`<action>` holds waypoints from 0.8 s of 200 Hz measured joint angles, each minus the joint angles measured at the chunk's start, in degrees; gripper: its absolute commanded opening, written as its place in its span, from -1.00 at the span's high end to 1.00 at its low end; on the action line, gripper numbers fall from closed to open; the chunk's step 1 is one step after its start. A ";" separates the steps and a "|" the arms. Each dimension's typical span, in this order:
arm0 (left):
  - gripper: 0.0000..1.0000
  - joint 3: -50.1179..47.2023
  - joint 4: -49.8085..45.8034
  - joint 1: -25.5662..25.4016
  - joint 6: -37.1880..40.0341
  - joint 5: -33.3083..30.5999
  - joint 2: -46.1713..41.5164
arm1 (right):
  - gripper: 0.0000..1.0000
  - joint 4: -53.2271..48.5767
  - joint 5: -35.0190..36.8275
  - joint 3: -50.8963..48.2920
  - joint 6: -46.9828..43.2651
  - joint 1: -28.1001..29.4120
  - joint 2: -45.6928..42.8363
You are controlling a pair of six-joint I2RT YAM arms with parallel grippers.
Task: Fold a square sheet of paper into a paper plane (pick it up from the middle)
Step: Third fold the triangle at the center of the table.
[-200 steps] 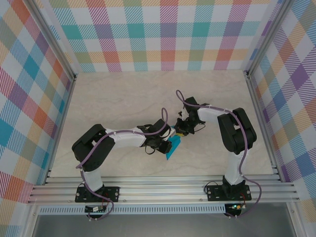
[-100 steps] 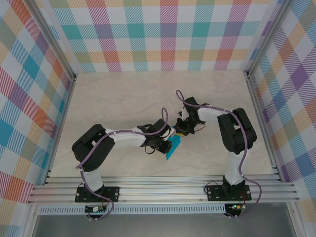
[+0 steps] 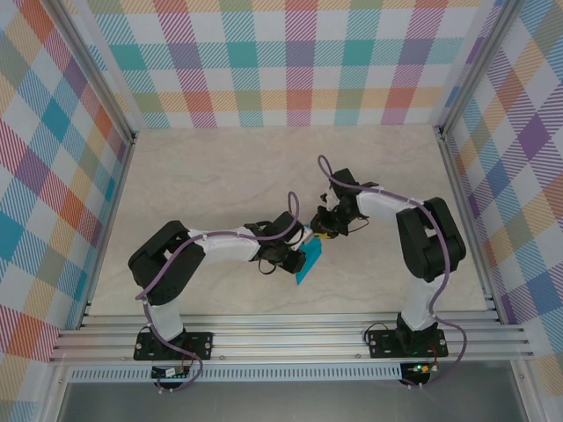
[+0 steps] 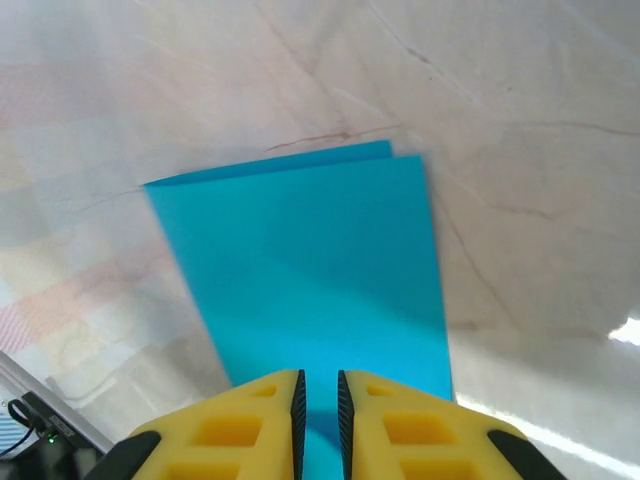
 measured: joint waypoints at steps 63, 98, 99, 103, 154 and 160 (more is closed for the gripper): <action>0.74 0.00 0.04 0.04 0.02 0.42 0.00 | 0.69 7.52 -3.19 -13.31 6.97 0.09 -12.09; 0.73 0.00 0.04 0.04 0.02 0.48 0.00 | 0.70 11.15 -4.61 -16.31 11.04 3.23 -10.88; 0.73 0.00 0.04 0.04 0.02 0.50 0.00 | 0.70 11.32 -4.61 -16.33 11.17 3.28 -10.84; 0.73 0.00 0.04 0.04 0.02 0.63 0.00 | 0.70 11.65 -4.63 -16.41 11.37 3.37 -10.69; 0.73 0.00 0.04 0.04 0.02 0.85 0.00 | 0.71 14.51 -5.33 -16.46 12.96 3.50 -7.37; 0.73 0.00 0.04 0.04 0.02 0.85 0.00 | 0.71 14.51 -5.46 -16.46 12.96 3.58 -6.93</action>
